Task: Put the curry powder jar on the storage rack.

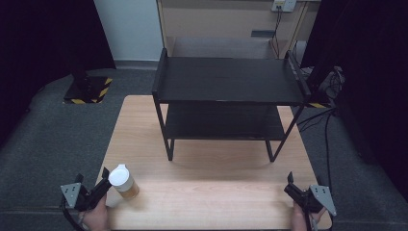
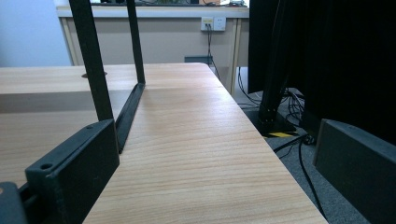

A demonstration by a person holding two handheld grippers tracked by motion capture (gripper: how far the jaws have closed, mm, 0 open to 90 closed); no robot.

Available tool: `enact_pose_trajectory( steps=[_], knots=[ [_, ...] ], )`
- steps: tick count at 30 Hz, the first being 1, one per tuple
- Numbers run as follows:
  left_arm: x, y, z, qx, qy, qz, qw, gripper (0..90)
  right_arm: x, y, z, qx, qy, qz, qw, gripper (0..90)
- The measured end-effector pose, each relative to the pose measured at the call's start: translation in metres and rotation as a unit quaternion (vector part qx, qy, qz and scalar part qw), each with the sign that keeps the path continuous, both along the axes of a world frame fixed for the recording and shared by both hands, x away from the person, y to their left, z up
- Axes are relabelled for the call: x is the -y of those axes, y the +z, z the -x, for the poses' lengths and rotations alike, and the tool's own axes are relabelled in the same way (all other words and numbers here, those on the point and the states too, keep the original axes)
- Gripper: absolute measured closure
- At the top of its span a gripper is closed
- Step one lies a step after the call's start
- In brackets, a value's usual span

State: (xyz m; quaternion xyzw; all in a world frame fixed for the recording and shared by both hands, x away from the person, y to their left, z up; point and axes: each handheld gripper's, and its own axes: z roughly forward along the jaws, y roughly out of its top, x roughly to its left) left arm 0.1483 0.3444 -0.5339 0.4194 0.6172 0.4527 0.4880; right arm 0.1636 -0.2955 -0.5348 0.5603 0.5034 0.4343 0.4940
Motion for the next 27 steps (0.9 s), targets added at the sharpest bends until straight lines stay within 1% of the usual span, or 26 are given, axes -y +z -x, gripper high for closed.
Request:
enact_pose_trajectory(
  steps=[3, 4, 5, 6, 7, 8, 9, 10, 11, 12, 15, 16, 17, 18, 19, 20, 23, 24, 25, 26, 27],
  knots=[
    [-0.002, -0.001, 0.001, 0.003, -0.004, 0.004, 1.0, 3.0, 0.0, 0.0, 0.0, 0.0, 0.0, -0.001, 1.0, 0.5],
    [-0.006, -0.001, 0.003, 0.007, -0.004, 0.018, 0.9998, 3.0, 0.0, 0.0, 0.0, 0.0, 0.0, -0.002, 1.0, 0.5],
    [-0.006, -0.001, 0.003, 0.007, -0.004, 0.018, 0.9998, 3.0, 0.0, 0.0, 0.0, 0.0, 0.0, -0.002, 1.0, 0.5],
    [-0.009, 0.0, 0.005, 0.005, -0.003, 0.027, 0.9996, 3.0, 0.001, 0.0, 0.0, 0.001, 0.0, -0.004, 1.0, 0.5],
    [-0.009, 0.0, 0.005, 0.005, -0.003, 0.027, 0.9996, 3.0, 0.001, 0.0, 0.0, 0.001, 0.0, -0.004, 1.0, 0.5],
    [-0.007, 0.001, 0.013, 0.005, -0.002, 0.015, 0.9999, 3.2, 0.001, 0.0, 0.0, 0.0, 0.003, -0.002, 1.0, 0.5],
    [-0.007, 0.001, 0.013, 0.005, -0.002, 0.015, 0.9999, 3.5, 0.001, 0.0, 0.0, 0.0, 0.003, -0.002, 1.0, 0.5],
    [-0.007, 0.001, 0.027, 0.011, -0.008, 0.007, 0.9999, 3.5, 0.002, 0.0, 0.0, -0.001, 0.005, 0.0, 1.0, 0.5],
    [-0.007, 0.001, 0.027, 0.011, -0.008, 0.007, 0.9999, 3.4, 0.002, 0.0, 0.0, -0.001, 0.005, 0.0, 1.0, 0.5],
    [-0.007, 0.001, 0.031, 0.013, -0.009, 0.005, 0.9999, 3.4, 0.002, 0.0, 0.0, 0.0, 0.006, 0.0, 1.0, 0.5],
    [-0.006, 0.001, 0.05, 0.013, -0.016, 0.004, 0.9998, 3.4, 0.002, 0.0, 0.0, 0.001, 0.007, -0.001, 1.0, 0.5],
    [-0.005, 0.001, 0.064, 0.015, -0.026, 0.003, 0.9995, 3.2, 0.002, 0.0, 0.0, 0.002, 0.007, -0.002, 1.0, 0.5],
    [-0.005, 0.001, 0.064, 0.015, -0.026, 0.003, 0.9995, 3.1, 0.002, 0.0, 0.0, 0.002, 0.007, -0.002, 1.0, 0.5],
    [-0.005, 0.001, 0.067, 0.015, -0.029, -0.002, 0.9995, 3.1, 0.002, 0.0, 0.0, 0.002, 0.007, -0.003, 1.0, 0.5],
    [-0.002, 0.0, 0.077, 0.019, -0.038, -0.018, 0.9989, 3.1, 0.003, 0.0, 0.0, 0.001, 0.007, -0.002, 1.0, 0.6],
    [0.0, 0.0, 0.083, 0.023, -0.045, -0.023, 0.9985, 3.1, 0.003, 0.0, 0.0, 0.001, 0.008, -0.002, 1.0, 0.5],
    [0.006, 0.001, 0.091, 0.027, -0.058, -0.03, 0.9975, 3.1, 0.002, -0.001, 0.0, 0.003, 0.005, -0.006, 1.0, 0.5],
    [0.008, 0.001, 0.093, 0.028, -0.068, -0.029, 0.9969, 3.1, 0.002, -0.001, 0.0, 0.004, 0.004, -0.007, 1.0, 0.5],
    [0.01, 0.001, 0.094, 0.026, -0.079, -0.023, 0.9963, 3.1, 0.002, -0.001, 0.001, 0.004, 0.003, -0.008, 1.0, 0.5],
    [0.013, 0.003, 0.093, 0.016, -0.098, -0.011, 0.995, 2.8, 0.002, -0.001, 0.001, 0.004, 0.003, -0.008, 1.0, 0.5],
    [0.013, 0.003, 0.093, 0.016, -0.098, -0.011, 0.995, 2.7, 0.002, -0.001, 0.001, 0.004, 0.003, -0.008, 1.0, 0.5]
  ],
)
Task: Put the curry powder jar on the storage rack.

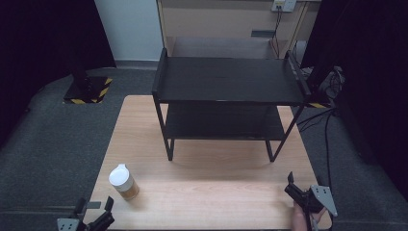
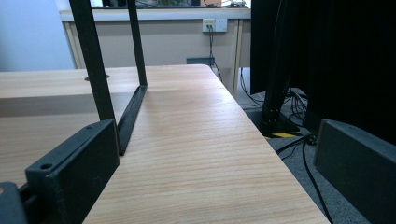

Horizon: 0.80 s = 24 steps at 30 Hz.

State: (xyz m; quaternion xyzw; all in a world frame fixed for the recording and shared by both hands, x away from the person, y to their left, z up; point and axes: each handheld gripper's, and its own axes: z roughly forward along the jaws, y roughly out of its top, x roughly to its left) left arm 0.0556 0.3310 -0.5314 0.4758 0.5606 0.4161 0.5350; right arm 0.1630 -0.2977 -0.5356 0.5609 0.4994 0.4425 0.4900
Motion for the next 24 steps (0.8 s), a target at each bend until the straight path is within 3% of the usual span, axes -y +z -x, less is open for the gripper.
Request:
enact_pose_trajectory(
  steps=[5, 9, 20, 24],
  knots=[
    [0.021, 0.004, -0.007, 0.003, -0.029, -0.036, 0.9989, 2.7, 0.0, 0.0, 0.0, -0.001, 0.0, 0.0, 1.0, 0.5],
    [0.034, 0.012, -0.018, 0.001, -0.032, -0.053, 0.9981, 2.1, 0.0, 0.0, 0.0, -0.001, 0.001, 0.002, 1.0, 0.5],
    [0.052, 0.03, -0.05, -0.005, -0.02, -0.051, 0.9985, 2.0, 0.0, 0.0, 0.0, -0.001, 0.002, 0.004, 1.0, 0.5],
    [0.059, 0.035, -0.06, -0.01, -0.008, -0.06, 0.9981, 2.8, 0.0, 0.0, 0.0, -0.001, 0.002, 0.004, 1.0, 0.5]
  ],
)
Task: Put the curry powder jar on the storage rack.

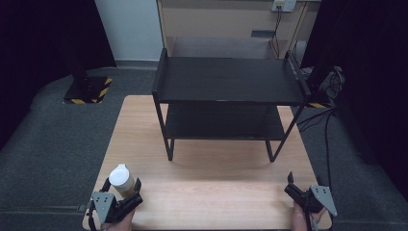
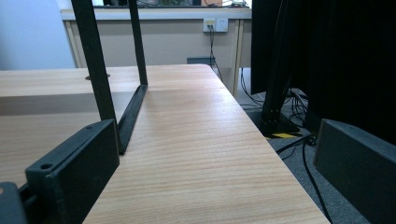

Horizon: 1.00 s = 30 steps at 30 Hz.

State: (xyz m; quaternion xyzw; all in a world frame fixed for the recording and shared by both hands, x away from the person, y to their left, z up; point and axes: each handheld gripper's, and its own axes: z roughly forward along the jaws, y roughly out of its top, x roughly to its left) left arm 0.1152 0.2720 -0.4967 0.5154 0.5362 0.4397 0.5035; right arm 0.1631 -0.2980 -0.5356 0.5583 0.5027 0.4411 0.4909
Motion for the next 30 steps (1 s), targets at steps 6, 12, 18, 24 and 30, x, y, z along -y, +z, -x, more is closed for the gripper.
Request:
enact_pose_trajectory(
  steps=[6, 12, 18, 24, 30],
  knots=[
    [0.0044, 0.0006, -0.0055, -0.014, 0.022, -0.005, 0.9997, 7.7, -0.0001, 0.0001, -0.0001, 0.0, 0.001, 0.001, 1.0, 0.5],
    [0.0045, -0.0037, -0.0036, -0.014, 0.025, -0.022, 0.9993, 18.9, -0.0002, 0.0004, -0.0002, -0.002, 0.001, 0.002, 1.0, 0.5],
    [0.0035, -0.0019, -0.002, -0.013, 0.025, -0.028, 0.9992, 29.2, -0.0006, 0.0008, -0.0005, -0.003, 0.001, 0.004, 1.0, 0.5],
    [-0.0002, -0.003, -0.0014, -0.01, 0.019, -0.028, 0.9994, 30.0, -0.0005, 0.0009, -0.0007, -0.004, 0.002, 0.005, 1.0, 0.5],
    [-0.0008, 0.0011, 0.0017, -0.014, 0.011, -0.024, 0.9996, 30.1, -0.0009, 0.0017, -0.0013, -0.007, 0.001, 0.005, 1.0, 0.5]
  ],
)
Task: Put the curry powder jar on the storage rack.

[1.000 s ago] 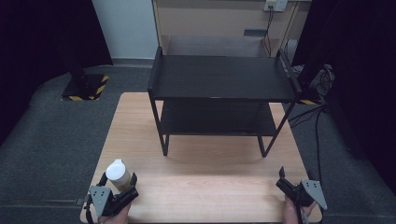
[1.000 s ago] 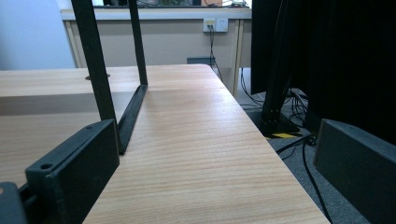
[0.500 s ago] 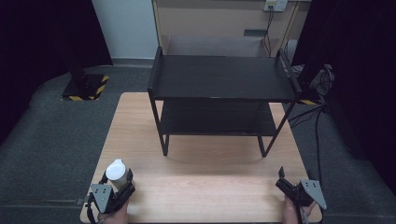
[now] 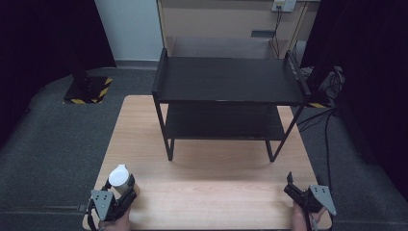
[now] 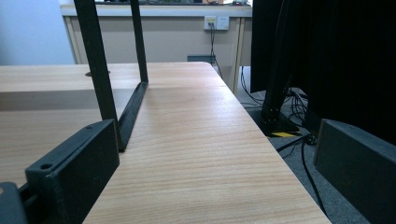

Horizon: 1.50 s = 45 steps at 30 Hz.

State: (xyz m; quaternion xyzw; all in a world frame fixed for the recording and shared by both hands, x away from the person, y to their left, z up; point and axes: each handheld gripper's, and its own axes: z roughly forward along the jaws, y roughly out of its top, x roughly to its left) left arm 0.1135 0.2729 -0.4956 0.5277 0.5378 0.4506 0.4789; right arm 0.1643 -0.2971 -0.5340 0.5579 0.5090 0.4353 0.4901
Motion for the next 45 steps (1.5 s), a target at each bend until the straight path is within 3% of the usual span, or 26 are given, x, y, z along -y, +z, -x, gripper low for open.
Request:
enact_pose_trajectory(
  steps=[4, 14, 23, 30, 34, 35, 38, 39, 45],
  knots=[
    [0.005, 0.006, 0.003, 0.008, -0.007, -0.004, 0.9999, 30.1, 0.0, 0.001, -0.001, -0.002, 0.002, 0.003, 1.0, 0.5],
    [0.039, 0.044, 0.006, 0.028, -0.047, 0.0, 0.9985, 30.1, 0.001, 0.0, 0.0, 0.0, 0.004, 0.0, 1.0, 0.5],
    [0.084, 0.08, -0.01, 0.031, -0.081, -0.001, 0.9963, 30.1, 0.003, -0.002, 0.002, 0.007, 0.009, -0.002, 0.9999, 0.5],
    [0.108, 0.099, -0.024, 0.037, -0.095, -0.003, 0.9948, 30.1, 0.005, -0.003, 0.003, 0.013, 0.011, -0.005, 0.9998, 0.5],
    [0.124, 0.112, -0.035, 0.037, -0.092, -0.002, 0.9951, 30.1, 0.005, -0.004, 0.004, 0.014, 0.013, -0.005, 0.9998, 0.5],
    [0.133, 0.121, -0.042, 0.033, -0.087, -0.006, 0.9957, 30.1, 0.005, -0.004, 0.004, 0.015, 0.013, -0.005, 0.9998, 0.5],
    [0.139, 0.129, -0.049, 0.033, -0.086, -0.004, 0.9958, 30.1, 0.006, -0.004, 0.003, 0.013, 0.016, -0.004, 0.9998, 0.5],
    [0.147, 0.137, -0.057, 0.032, -0.081, -0.006, 0.9962, 30.1, 0.006, -0.003, 0.003, 0.01, 0.021, 0.002, 0.9997, 0.5],
    [0.167, 0.15, -0.074, 0.032, -0.055, -0.018, 0.9978, 30.1, 0.006, -0.005, 0.004, 0.018, 0.018, -0.005, 0.9997, 0.5]
  ],
)
